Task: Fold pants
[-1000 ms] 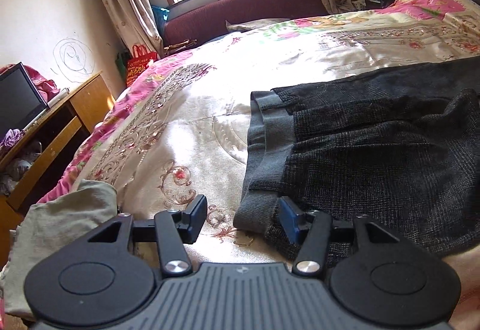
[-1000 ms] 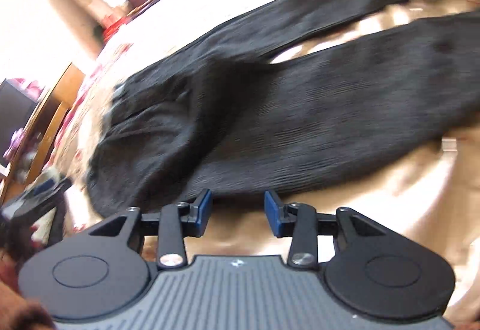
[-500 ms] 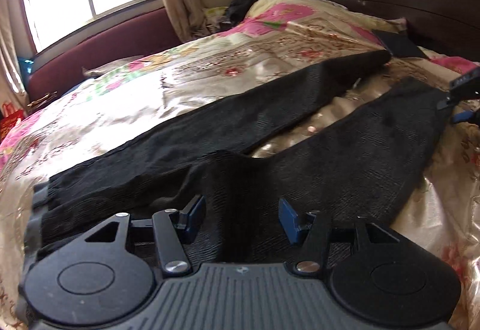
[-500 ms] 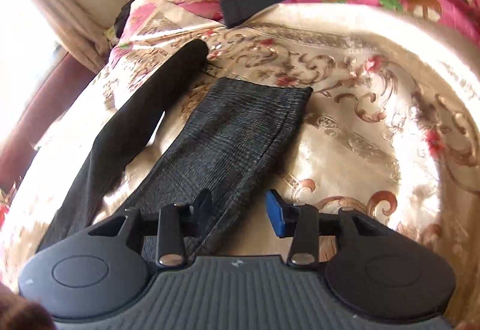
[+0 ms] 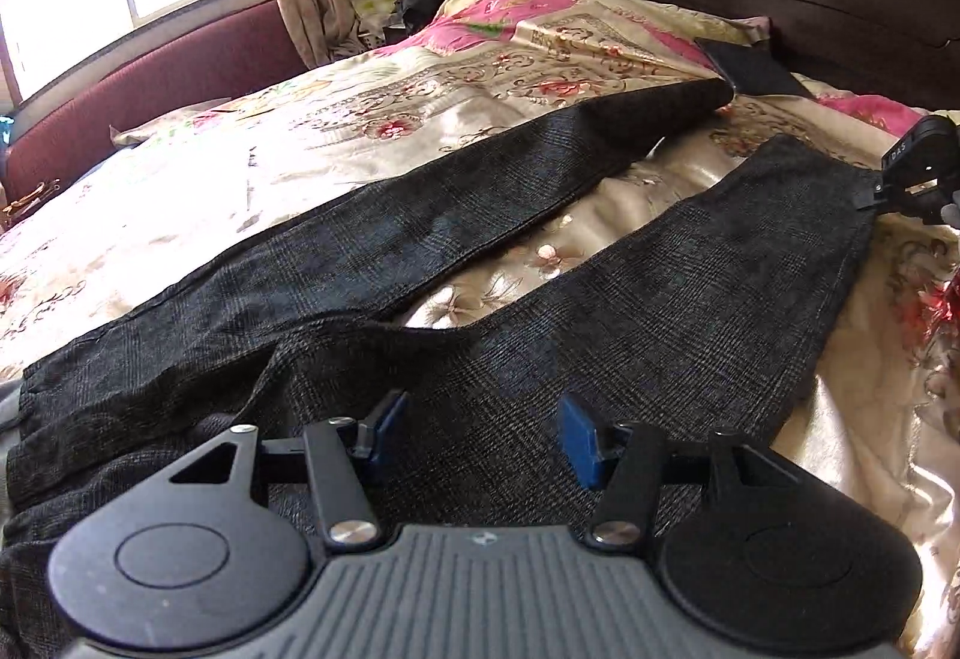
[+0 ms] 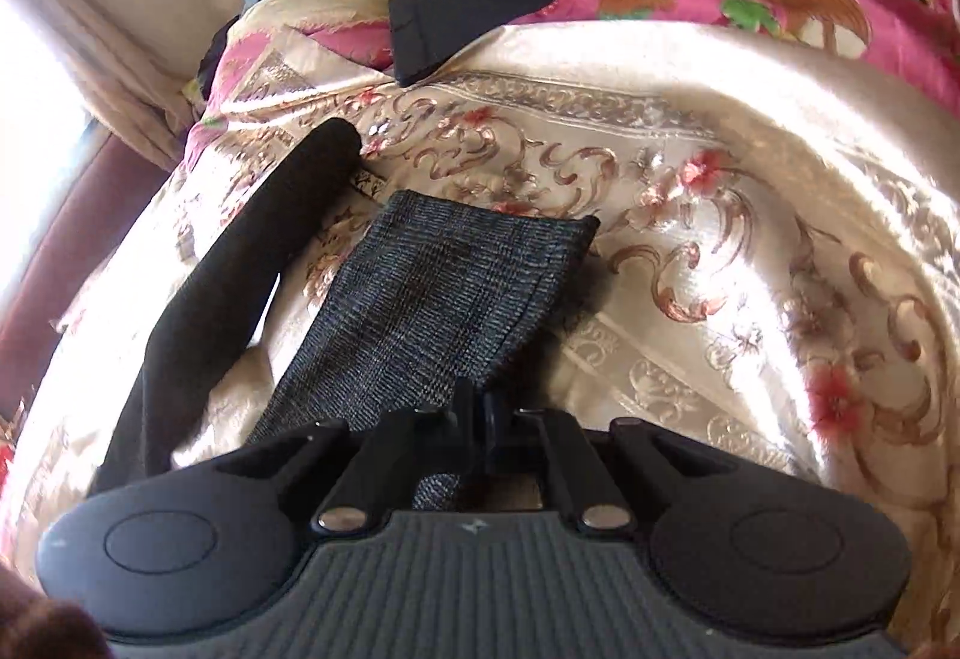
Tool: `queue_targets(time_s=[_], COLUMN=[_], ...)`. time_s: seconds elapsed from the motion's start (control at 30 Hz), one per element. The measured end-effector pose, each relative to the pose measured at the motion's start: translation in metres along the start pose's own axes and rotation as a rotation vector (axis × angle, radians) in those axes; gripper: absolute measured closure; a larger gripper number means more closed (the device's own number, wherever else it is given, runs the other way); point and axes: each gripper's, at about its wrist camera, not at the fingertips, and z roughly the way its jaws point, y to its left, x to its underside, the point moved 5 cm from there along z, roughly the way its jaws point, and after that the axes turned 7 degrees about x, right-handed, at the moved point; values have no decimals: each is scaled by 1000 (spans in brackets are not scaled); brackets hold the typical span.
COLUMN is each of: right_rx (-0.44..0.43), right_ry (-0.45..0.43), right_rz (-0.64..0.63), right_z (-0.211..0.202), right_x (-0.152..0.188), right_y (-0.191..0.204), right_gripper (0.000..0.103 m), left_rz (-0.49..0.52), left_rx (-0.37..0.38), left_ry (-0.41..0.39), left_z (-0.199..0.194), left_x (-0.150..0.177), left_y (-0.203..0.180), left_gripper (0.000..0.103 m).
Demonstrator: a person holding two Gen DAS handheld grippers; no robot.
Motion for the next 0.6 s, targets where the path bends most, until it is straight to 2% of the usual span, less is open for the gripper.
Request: queue_targets(time_s=[0.07,0.17,0.23,0.3,0.37,0.43,0.6], right_rx=[31,37,59,47,-9,-92,-294], right_ry=[12,-27,-67,-84,-72,-39,1], right_rz=[-4,13,-36,-117,-240,-406,-882], right_z=[-6,-29,-44,-56,-65,-66,-48], right_x=[4,0,-3,-2,5,18,69], right_y=[-1,-3,3,21,52,99,245], right_gripper=[88,85,80,79,79,76,73], left_rz=[-22,-48,-16,-31,-60,-60,-16], left_rx=[-32,-31,-90,-123,-133,-174,-258], left_ry=[6,-9,-25,-33,-51,-66,-54], left_z=[-9,-33,-46,-58,-68,-74,-64], left_x=[10,20,24,25,25,23,14], left_y=[7,22,37,58,81,110,180], left_gripper=[35,33,32,32,32,30,27])
